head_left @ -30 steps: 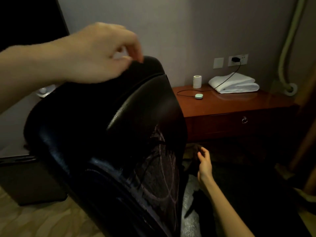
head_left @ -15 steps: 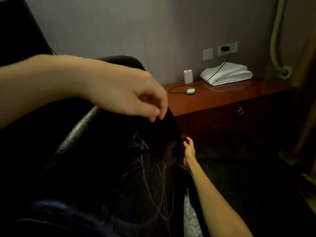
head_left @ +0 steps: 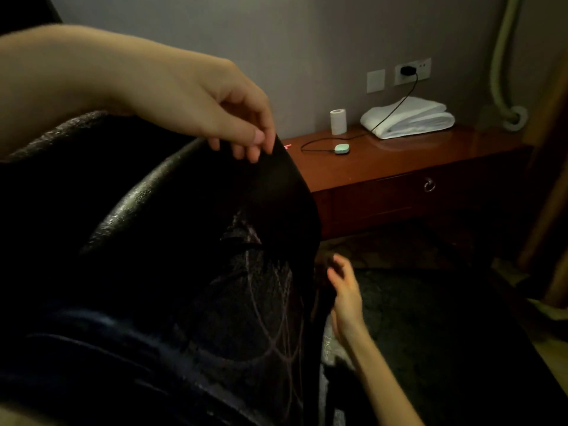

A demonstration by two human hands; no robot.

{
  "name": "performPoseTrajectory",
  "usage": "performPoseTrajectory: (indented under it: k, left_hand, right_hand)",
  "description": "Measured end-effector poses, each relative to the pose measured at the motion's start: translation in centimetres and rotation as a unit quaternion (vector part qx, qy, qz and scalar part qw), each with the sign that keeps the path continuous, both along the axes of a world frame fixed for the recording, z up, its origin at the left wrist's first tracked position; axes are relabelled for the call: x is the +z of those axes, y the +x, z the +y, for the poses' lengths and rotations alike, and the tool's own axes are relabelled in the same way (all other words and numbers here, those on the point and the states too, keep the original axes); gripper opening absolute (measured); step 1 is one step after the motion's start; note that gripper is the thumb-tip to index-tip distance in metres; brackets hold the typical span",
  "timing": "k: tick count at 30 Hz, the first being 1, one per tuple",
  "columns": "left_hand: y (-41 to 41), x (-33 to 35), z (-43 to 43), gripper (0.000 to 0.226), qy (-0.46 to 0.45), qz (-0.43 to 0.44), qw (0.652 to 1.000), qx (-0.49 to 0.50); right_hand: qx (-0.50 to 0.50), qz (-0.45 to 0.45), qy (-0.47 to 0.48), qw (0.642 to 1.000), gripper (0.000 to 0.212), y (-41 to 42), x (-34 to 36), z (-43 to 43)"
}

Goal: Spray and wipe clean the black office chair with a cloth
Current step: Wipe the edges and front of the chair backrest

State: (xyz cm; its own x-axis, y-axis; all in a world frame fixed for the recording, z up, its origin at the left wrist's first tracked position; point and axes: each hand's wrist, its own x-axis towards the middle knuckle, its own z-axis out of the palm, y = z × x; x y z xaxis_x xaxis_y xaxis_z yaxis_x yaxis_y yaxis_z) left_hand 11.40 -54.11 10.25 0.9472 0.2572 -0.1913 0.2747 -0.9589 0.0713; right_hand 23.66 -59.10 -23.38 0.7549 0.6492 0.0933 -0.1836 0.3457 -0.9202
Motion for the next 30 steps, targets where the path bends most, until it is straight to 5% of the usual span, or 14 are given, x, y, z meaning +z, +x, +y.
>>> performPoseTrajectory:
  k: [4,8,18,24,30]
  left_hand:
    - [-0.6,0.6,0.5,0.025,0.007,-0.056,0.998,0.033]
    - [-0.8,1.3,0.6,0.012,-0.004,-0.079,0.997,0.025]
    - [-1.1,1.5,0.9,0.017,-0.014,-0.092,0.995,0.037]
    - [-1.8,1.5,0.7,0.017,-0.011,-0.089,0.995,0.049]
    - [-2.3,1.5,0.5,0.020,-0.009,-0.105,0.993,0.050]
  right_hand:
    - [-0.014,-0.216,0.076,0.973,0.025,1.4,10.6,2.4]
    - [-0.040,-0.375,0.050,0.925,0.031,-0.3,15.9,6.6]
    - [0.052,-0.391,0.107,0.913,0.016,-13.5,11.7,-7.1]
    - [0.102,-0.380,0.113,0.912,0.017,-12.7,12.7,-9.5]
    - [0.071,-0.504,0.133,0.850,0.020,-13.4,20.4,-6.6]
